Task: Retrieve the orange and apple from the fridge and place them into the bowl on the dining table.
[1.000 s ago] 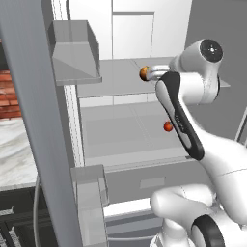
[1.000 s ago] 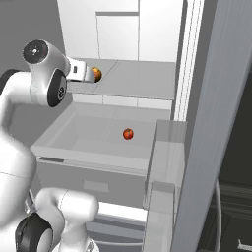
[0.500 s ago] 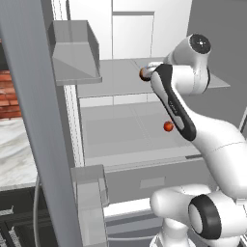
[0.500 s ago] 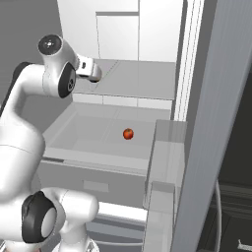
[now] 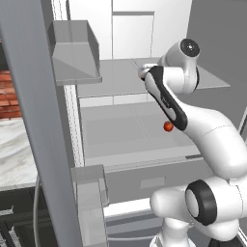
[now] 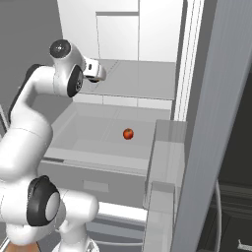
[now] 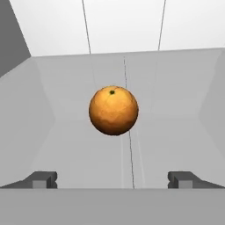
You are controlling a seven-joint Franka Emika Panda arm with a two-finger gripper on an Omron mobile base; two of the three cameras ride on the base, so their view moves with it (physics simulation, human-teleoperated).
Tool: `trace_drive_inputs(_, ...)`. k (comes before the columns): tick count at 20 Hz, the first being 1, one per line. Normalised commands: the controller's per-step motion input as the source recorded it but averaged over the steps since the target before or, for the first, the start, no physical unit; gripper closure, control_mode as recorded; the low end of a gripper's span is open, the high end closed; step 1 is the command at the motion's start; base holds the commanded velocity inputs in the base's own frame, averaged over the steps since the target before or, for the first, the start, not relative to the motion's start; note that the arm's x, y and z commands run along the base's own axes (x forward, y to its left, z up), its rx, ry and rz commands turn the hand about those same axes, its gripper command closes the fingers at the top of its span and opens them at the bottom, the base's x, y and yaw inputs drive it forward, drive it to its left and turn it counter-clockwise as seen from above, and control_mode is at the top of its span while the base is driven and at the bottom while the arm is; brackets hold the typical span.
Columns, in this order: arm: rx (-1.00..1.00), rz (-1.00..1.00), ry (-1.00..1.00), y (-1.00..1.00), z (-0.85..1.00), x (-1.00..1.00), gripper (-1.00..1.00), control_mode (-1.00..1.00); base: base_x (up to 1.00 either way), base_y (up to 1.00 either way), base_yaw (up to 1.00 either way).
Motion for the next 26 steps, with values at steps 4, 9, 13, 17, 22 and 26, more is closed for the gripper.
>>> trace_drive_inputs(4,0.00,0.00,0.00,0.00,0.00,0.45,-1.00,-1.00,0.00,0.00,0.00)
trace_drive_inputs(9,0.00,0.00,0.00,0.00,0.00,0.42,-1.00,-1.00,0.00,0.00,0.00)
trace_drive_inputs(13,0.00,0.00,0.00,0.00,-0.08,0.28,-1.00,-1.00,0.00,0.00,0.00)
trace_drive_inputs(17,0.00,0.00,0.00,0.00,-0.13,0.29,-1.00,-1.00,0.00,0.00,0.00)
trace_drive_inputs(22,0.00,0.00,0.02,0.00,-0.22,0.01,-1.00,-1.00,0.00,0.00,0.00)
trace_drive_inputs(26,0.00,0.00,0.00,0.00,-0.19,0.05,-1.00,-1.00,0.00,0.00,0.00)
